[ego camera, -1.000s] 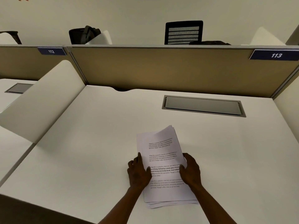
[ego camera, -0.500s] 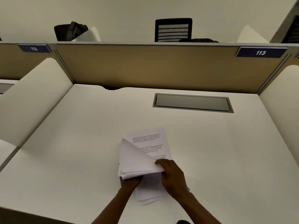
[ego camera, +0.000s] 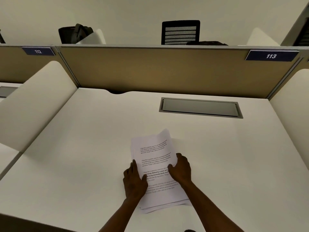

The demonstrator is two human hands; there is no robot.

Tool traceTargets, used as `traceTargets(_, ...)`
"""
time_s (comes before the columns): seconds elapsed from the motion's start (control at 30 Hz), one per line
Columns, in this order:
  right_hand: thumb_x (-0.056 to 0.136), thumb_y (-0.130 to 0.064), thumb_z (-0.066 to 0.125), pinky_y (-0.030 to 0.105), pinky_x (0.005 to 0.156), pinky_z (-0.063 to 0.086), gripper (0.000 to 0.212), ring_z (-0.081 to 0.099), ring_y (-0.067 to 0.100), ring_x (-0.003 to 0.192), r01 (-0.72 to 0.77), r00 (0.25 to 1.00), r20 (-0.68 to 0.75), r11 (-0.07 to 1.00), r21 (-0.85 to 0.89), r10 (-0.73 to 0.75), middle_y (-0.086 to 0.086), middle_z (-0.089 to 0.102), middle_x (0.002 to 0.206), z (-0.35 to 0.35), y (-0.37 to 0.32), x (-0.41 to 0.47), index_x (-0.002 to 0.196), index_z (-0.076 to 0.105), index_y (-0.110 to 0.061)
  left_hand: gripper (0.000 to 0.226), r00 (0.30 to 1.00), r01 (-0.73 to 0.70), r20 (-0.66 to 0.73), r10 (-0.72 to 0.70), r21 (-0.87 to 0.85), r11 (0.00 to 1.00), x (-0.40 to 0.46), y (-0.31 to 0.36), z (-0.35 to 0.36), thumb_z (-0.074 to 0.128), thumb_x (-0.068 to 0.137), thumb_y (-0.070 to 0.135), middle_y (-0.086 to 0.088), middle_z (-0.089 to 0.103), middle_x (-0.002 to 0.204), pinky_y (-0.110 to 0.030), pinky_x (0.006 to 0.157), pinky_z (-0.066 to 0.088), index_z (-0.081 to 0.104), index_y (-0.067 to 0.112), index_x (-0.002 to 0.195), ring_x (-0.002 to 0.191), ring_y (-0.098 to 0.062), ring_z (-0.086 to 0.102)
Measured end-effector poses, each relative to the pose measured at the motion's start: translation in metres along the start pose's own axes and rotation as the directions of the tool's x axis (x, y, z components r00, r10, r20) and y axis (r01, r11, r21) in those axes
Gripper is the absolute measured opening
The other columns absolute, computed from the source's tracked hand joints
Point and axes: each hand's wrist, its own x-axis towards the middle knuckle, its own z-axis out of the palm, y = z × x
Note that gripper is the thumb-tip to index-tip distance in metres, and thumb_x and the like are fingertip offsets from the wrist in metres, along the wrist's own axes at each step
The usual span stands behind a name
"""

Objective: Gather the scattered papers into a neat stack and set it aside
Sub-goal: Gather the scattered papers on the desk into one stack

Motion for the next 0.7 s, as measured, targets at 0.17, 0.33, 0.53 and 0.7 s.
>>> traceTargets(0.17, 0.08, -0.025, 0.07, 0.029, 0.084, 0.048, 0.054, 0.059, 0.022, 0.106, -0.05, 0.999, 0.018, 0.987, 0.151, 0.048, 0.008, 0.06, 0.125, -0.004, -0.006, 0.008, 0.131, 0.053, -0.017, 0.084, 1.0, -0.003, 0.001, 0.003, -0.002, 1.0, 0.0, 0.001, -0.002, 0.061, 0.092, 0.028, -0.007, 0.041, 0.154, -0.041, 0.11, 0.035, 0.012, 0.012, 0.158, 0.135, -0.028, 0.035)
traceTargets(0.33, 0.079, -0.016, 0.074, 0.018, 0.061, 0.047, 0.029, 0.061, 0.007, 0.081, -0.145, 0.982, 0.169, 0.916, 0.374, 0.086, 0.0, 0.067, 0.106, -0.017, -0.003, 0.018, 0.099, 0.058, -0.031, 0.084, 1.0, -0.001, 0.0, 0.001, 0.01, 1.0, 0.001, 0.001, -0.002, 0.062, 0.092, 0.029, -0.006, 0.041, 0.154, -0.041, 0.109, 0.036, 0.014, 0.012, 0.158, 0.134, -0.028, 0.036)
traceTargets(0.53, 0.079, -0.015, 0.072, 0.019, 0.056, 0.045, 0.054, 0.059, 0.008, 0.08, -0.19, 0.977, 0.168, 0.877, 0.441, 0.127, 0.0, 0.059, 0.1, -0.018, 0.003, 0.023, 0.119, 0.04, -0.031, 0.084, 1.0, 0.004, 0.003, -0.004, 0.001, 1.0, 0.0, 0.002, -0.002, 0.061, 0.092, 0.032, -0.005, 0.038, 0.156, -0.041, 0.111, 0.035, 0.013, 0.013, 0.158, 0.135, -0.027, 0.035)
traceTargets(0.7, 0.088, -0.007, 0.054, 0.028, 0.09, 0.047, 0.055, 0.055, 0.017, 0.103, -0.17, 0.952, 0.299, 0.932, 0.319, 0.071, 0.009, 0.057, 0.135, -0.015, 0.008, 0.027, 0.141, 0.041, -0.016, 0.09, 1.0, -0.004, 0.028, 0.004, 0.02, 1.0, -0.001, 0.002, -0.003, 0.06, 0.091, 0.039, -0.005, 0.034, 0.159, -0.042, 0.112, 0.035, 0.007, 0.015, 0.159, 0.138, -0.027, 0.034)
